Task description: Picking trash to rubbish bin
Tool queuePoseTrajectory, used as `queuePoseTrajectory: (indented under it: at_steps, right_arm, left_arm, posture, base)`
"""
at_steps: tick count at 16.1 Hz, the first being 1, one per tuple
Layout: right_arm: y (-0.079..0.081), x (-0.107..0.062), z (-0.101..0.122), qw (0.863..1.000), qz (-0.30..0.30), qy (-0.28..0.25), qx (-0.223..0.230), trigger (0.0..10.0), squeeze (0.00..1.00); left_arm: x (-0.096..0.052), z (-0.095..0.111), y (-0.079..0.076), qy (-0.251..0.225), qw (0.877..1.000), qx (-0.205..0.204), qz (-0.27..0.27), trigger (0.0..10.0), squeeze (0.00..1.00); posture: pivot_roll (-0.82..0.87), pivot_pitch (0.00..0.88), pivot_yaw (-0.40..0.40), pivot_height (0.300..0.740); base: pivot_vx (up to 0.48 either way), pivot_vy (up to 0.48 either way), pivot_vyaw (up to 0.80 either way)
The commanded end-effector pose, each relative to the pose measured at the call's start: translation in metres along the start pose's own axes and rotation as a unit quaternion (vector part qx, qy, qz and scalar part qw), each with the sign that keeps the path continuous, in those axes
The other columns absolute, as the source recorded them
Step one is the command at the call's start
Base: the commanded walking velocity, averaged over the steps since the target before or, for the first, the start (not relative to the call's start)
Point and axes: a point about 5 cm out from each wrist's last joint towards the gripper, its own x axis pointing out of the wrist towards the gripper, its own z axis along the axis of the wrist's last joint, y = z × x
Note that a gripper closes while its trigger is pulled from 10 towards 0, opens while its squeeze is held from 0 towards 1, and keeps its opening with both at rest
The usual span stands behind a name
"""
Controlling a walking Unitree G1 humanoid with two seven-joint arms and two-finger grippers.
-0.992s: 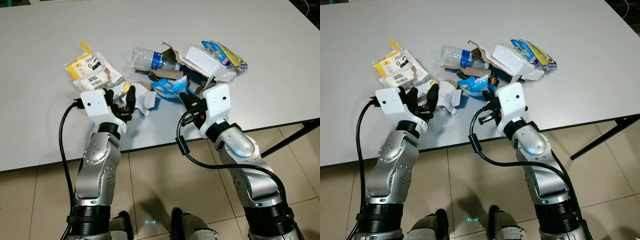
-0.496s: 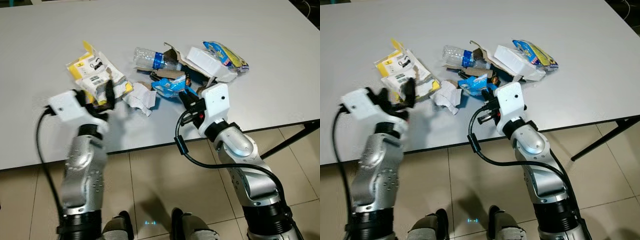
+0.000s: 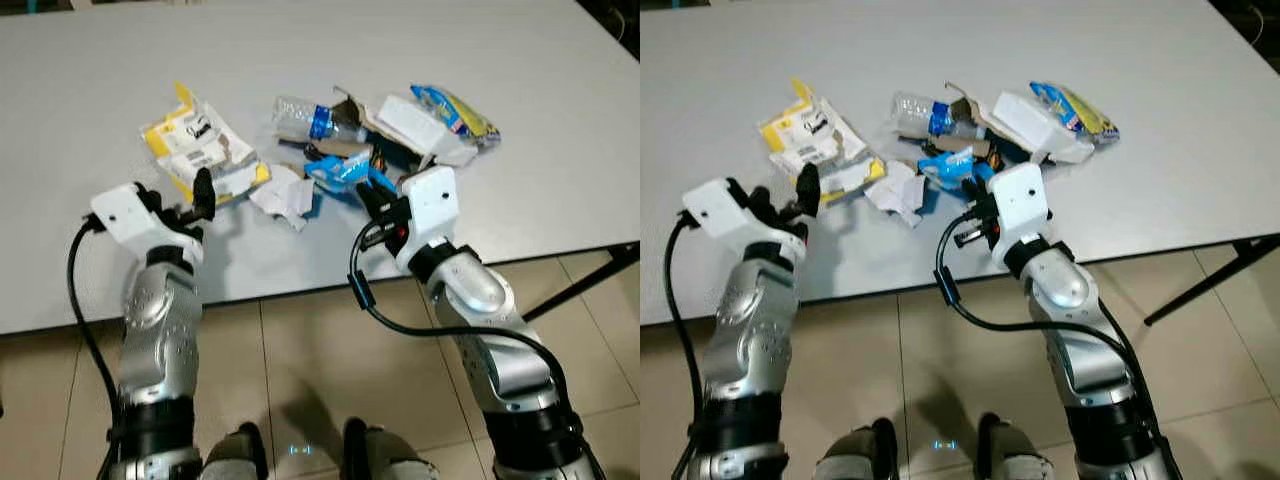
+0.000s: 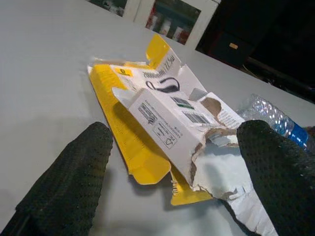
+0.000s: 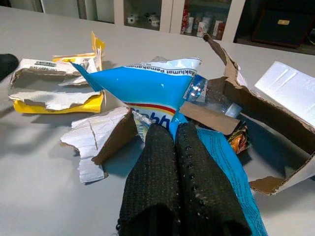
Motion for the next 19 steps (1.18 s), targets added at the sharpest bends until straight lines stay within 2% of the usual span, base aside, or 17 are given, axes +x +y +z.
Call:
queuePoseTrajectory:
  at_steps: [1,5,7,8,9,15,17,19]
  right_arm:
    - [0.000,-0.003,0.000,1.000,-0.002,-0.001,-0.001,10.0,0.00]
    - [0.002,-0.006,-0.001,1.000,-0.006,0.000,0.002,10.0,0.00]
    - [0.004,-0.008,-0.002,1.000,0.002,0.001,0.009,10.0,0.00]
    - [0.005,-0.009,-0.002,1.000,0.010,0.004,0.010,10.0,0.00]
    - [0.007,-0.013,-0.004,1.000,0.024,0.012,0.011,10.0,0.00]
    - [0.002,-0.022,-0.010,0.999,0.036,0.037,0.011,10.0,0.00]
    - [0.004,-0.023,-0.009,0.998,0.042,0.039,0.009,10.0,0.00]
    - [0.004,-0.024,-0.009,0.998,0.044,0.040,0.010,10.0,0.00]
  left_arm:
    - [0.003,0.000,0.000,0.000,1.000,-0.002,-0.007,10.0,1.00]
    - [0.009,0.004,0.000,-0.008,1.000,0.001,-0.013,10.0,1.00]
    - [0.017,0.008,0.000,-0.014,1.000,-0.012,-0.010,10.0,0.99]
    - [0.018,0.009,0.000,-0.014,1.000,-0.014,-0.009,10.0,0.27]
    - [0.021,0.010,0.000,-0.014,1.000,-0.021,-0.005,10.0,0.00]
    - [0.030,0.009,0.012,-0.010,0.997,-0.077,0.022,10.0,0.00]
    - [0.035,0.005,0.018,0.004,0.993,-0.112,0.033,10.0,0.00]
    - [0.039,0.000,0.022,0.018,0.991,-0.130,0.032,10.0,0.00]
  posture:
    - [-0.12,0.236,-0.018,0.740]
    - [-0.12,0.253,-0.011,0.740]
    - [-0.12,0.261,-0.012,0.740]
    - [-0.13,0.268,-0.015,0.740]
    - [-0.14,0.274,-0.018,0.740]
    - [-0.16,0.286,-0.028,0.740]
    - [-0.17,0.289,-0.030,0.740]
    - [-0.17,0.291,-0.032,0.740]
  base:
    - [0.000,0.000,0.00]
    - [0.000,0.000,0.00]
    - [0.000,0.000,0.00]
    - [0.000,0.000,0.00]
    - [0.000,0.000,0.00]
    - [0.000,0.000,0.00]
    - [0.000,0.000,0.00]
    - [0.000,0.000,0.00]
